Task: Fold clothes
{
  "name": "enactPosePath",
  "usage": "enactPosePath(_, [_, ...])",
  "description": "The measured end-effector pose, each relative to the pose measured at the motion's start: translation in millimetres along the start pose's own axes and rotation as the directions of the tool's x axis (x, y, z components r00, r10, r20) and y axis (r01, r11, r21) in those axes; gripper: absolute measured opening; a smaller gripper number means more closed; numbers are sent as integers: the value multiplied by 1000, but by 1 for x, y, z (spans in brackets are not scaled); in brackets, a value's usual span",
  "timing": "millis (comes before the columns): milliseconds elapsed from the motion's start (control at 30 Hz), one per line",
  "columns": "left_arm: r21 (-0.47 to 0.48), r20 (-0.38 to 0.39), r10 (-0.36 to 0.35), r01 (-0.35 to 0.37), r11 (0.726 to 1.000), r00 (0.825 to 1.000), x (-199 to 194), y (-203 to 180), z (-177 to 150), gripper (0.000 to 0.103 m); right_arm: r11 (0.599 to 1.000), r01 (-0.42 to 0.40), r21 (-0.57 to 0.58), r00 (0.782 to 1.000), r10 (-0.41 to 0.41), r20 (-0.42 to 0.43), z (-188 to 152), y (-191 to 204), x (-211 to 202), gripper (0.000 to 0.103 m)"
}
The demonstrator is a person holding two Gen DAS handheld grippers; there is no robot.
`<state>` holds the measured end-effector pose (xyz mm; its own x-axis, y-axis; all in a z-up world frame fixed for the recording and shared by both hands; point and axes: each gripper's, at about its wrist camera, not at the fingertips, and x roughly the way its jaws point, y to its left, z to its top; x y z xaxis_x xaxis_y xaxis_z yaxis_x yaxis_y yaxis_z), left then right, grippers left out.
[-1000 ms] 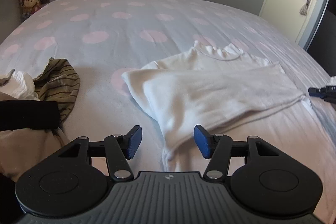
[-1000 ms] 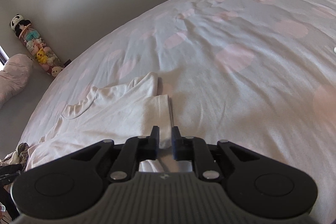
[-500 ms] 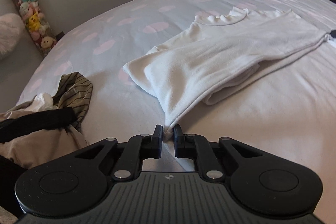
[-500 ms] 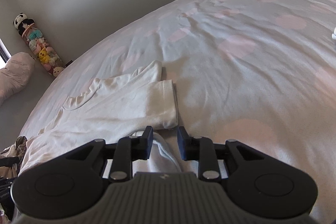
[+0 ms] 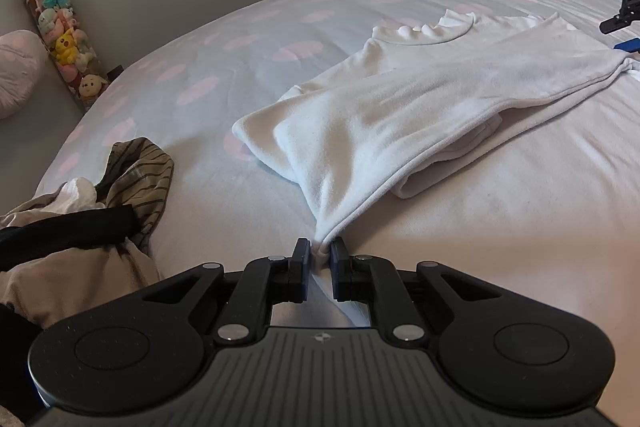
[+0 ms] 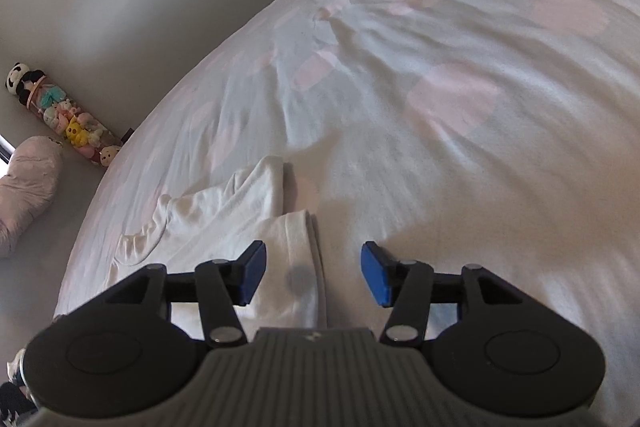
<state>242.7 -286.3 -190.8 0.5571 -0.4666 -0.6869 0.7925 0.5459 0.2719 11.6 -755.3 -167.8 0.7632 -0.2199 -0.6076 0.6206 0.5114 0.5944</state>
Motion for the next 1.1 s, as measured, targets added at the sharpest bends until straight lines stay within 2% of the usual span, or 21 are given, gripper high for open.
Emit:
enactPosePath(100, [-3, 2, -2, 2, 1000, 1000, 1, 1, 0, 9, 999, -25, 21, 1000, 25, -10, 7, 5, 15, 43])
enactPosePath(133, [-3, 2, -1, 1, 1000, 1000, 1, 1, 0, 9, 999, -28, 24, 999, 28, -18, 8, 7, 18, 19])
enactPosePath(167, [0, 3, 0, 0, 1000, 1000, 1, 0, 0, 9, 999, -31, 27, 999, 31, -26, 9, 10, 21, 4])
enactPosePath(333, [23, 13, 10, -10, 1000, 1000, 0, -1, 0, 9, 994, 20, -110, 997, -11, 77, 17, 40, -2, 3])
enactPosePath(467, [66, 39, 24, -26, 997, 999, -6, -6, 3, 9, 983, 76, -169, 983, -45, 177, 39, 59, -23, 2])
enactPosePath(600, [122, 66, 19, -27, 992, 998, -14, -12, 6, 9, 964, 182, -194, 970, -143, 195, 54, 62, -21, 3])
enactPosePath(733, [156, 16, -11, 8, 988, 1000, -5, -18, 1, 9, 958, 209, -198, 972, -183, 145, 46, 53, -6, 3])
enactPosePath(767, [147, 17, -19, 16, 989, 1000, -5, -16, 1, 9, 957, 212, -197, 973, -187, 138, 44, 51, -4, 3])
enactPosePath(867, [82, 31, -100, 97, 992, 995, -11, -4, 2, 9, 958, 220, -186, 972, -199, 125, 38, 45, -1, 4])
enactPosePath(967, [13, 39, -201, 201, 980, 979, -19, 7, 1, 13, 957, 233, -174, 968, -212, 131, 34, 41, -6, 11])
enactPosePath(1100, [-78, 78, -248, 254, 964, 966, -30, 27, 3, 18, 960, 215, -181, 970, -188, 156, 19, 38, -26, 12])
